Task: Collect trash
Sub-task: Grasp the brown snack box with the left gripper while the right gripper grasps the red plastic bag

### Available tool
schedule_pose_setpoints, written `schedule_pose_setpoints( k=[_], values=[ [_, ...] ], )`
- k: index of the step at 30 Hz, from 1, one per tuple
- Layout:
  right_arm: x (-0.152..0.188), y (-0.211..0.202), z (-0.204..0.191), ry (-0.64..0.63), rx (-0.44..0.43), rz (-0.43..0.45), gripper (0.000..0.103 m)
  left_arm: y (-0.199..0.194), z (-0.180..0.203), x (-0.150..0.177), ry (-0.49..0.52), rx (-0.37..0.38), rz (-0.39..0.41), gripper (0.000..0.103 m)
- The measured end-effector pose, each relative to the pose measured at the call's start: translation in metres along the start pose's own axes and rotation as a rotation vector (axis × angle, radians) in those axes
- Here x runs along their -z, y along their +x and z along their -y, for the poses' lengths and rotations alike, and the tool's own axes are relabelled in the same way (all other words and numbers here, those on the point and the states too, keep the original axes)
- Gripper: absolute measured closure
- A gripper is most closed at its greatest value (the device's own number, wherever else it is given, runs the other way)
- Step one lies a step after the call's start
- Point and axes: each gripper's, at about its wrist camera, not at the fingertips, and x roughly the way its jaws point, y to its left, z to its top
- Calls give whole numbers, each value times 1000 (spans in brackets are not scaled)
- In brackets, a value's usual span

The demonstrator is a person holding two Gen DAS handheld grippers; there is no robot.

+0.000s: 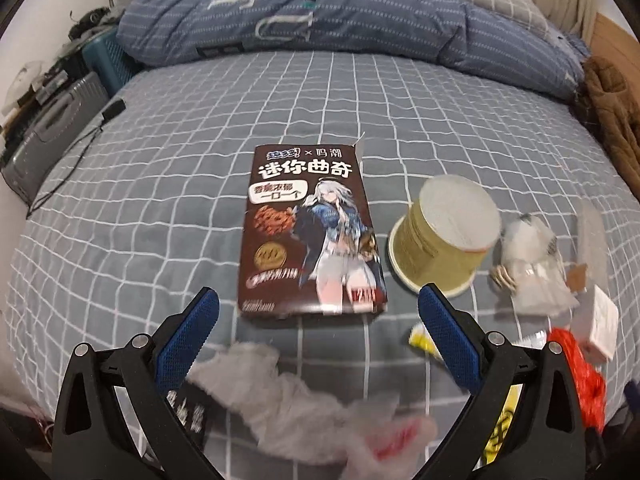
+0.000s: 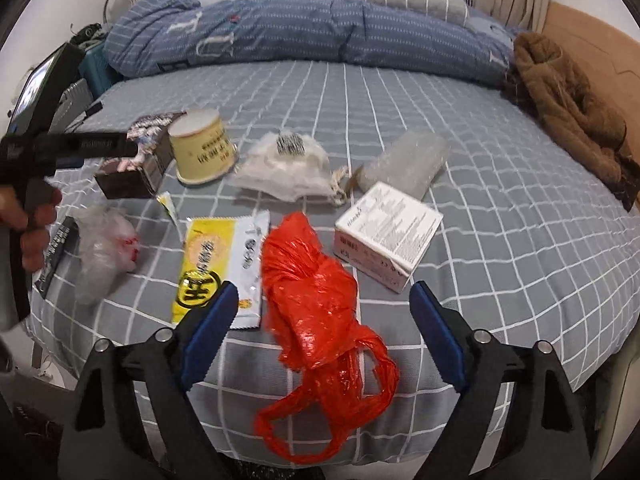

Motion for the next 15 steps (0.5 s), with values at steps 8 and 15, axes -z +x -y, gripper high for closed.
schedule_pose_setpoints(
  k=[8,15],
  values=[
    [-2,13,0,-11,-13,-49,28,37,4,-14,0,-50,-68,6],
    [-2,22,-4,-27,-18,-73,31,51,10,-23,19,-106,-73,6]
  ],
)
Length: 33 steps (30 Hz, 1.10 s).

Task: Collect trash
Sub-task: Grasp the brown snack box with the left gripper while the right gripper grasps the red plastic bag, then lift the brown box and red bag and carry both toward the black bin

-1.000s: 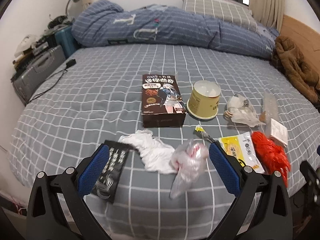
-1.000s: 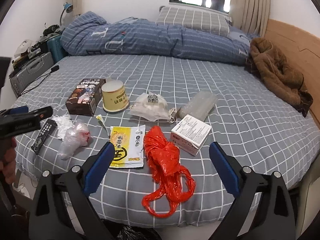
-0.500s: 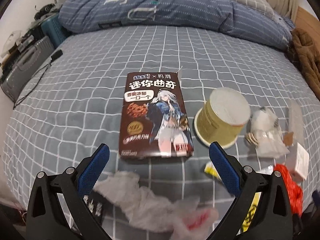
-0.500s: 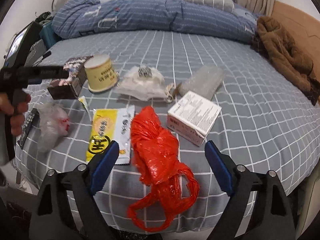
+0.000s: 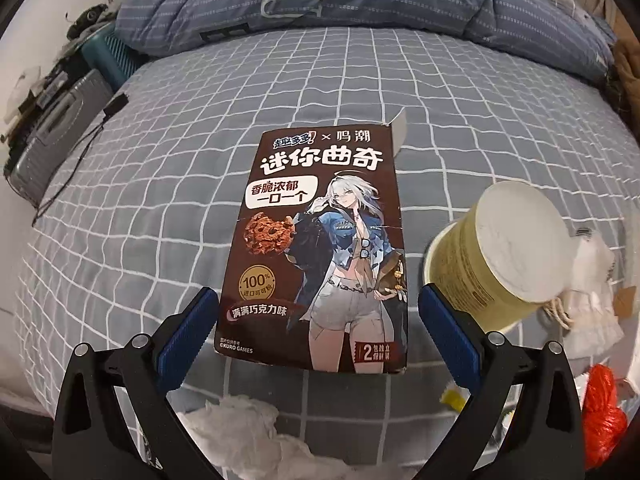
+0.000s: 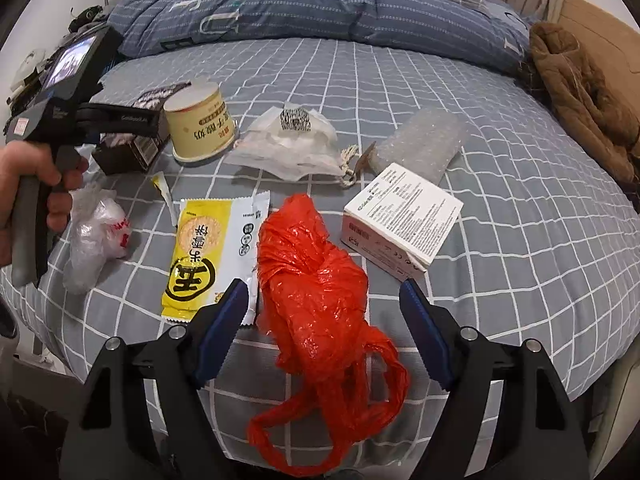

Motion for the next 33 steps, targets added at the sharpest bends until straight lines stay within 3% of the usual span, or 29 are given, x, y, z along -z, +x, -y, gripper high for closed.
schedule_pose_setpoints(
  k=[10,18,20,27,33],
  values=[
    [0,7,-1,10,-28,-24,34,9,-17,-14,-32,50,-33,6],
    [2,18,6,66,-72,-76,54,32,-17,-23,-28,85,-104,6],
    [2,18,8,79,-80,-81,57,34,-17,-22,-35,92,-108,11],
    [3,18,9,99,-94,-86,68,24,-9,-16,37,53,-61,13],
    [2,13,6,89,-95,-76,69,4,-17,-8,10,46,-6,14]
  ],
)
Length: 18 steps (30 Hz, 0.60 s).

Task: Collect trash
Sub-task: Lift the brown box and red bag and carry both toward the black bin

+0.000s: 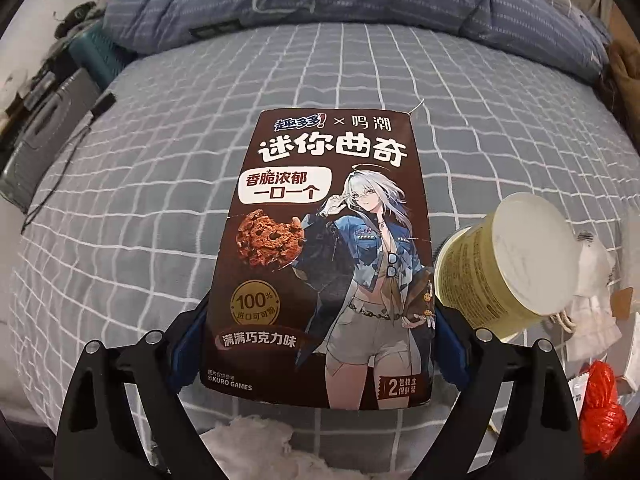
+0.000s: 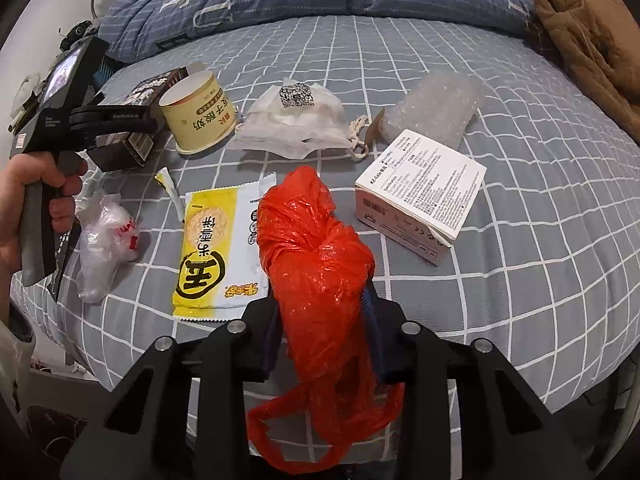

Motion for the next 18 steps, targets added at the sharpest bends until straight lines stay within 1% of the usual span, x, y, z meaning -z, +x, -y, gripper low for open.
schedule_pose_setpoints(
  k=[13,18],
  values=[
    [-2,-20,-7,-21,12,54,70,-49,-6,31,-23,24,61,14],
    [-3,-33,-8,-21,16,90,70,-70,-13,47,-32,41,80,14]
  ],
)
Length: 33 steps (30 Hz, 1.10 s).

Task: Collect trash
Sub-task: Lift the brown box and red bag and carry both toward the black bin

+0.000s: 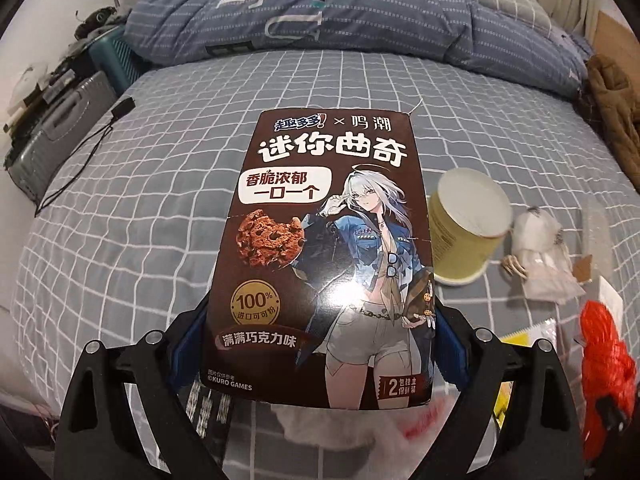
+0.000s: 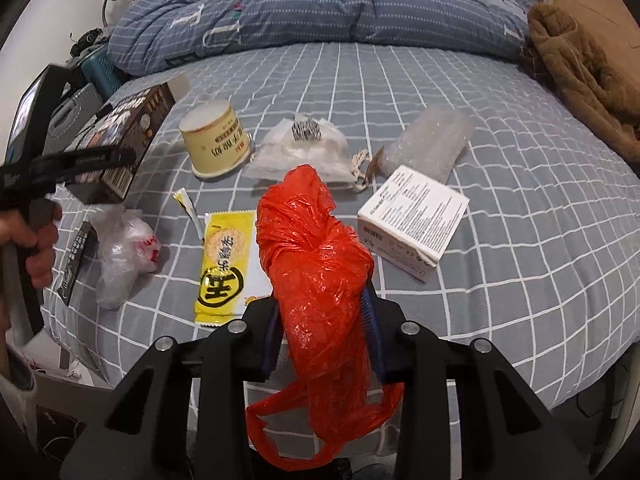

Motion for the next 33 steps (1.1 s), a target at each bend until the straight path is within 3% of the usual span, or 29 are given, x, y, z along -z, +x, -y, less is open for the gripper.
schedule_pose_setpoints(
  k=[18,33],
  values=[
    [14,-60,-15,-13,5,87,70,-86,-5,66,-36,62,30,14],
    [52,-121,-31,5,-14,110,70,-152,5,131,-23,101,55,14]
  ],
)
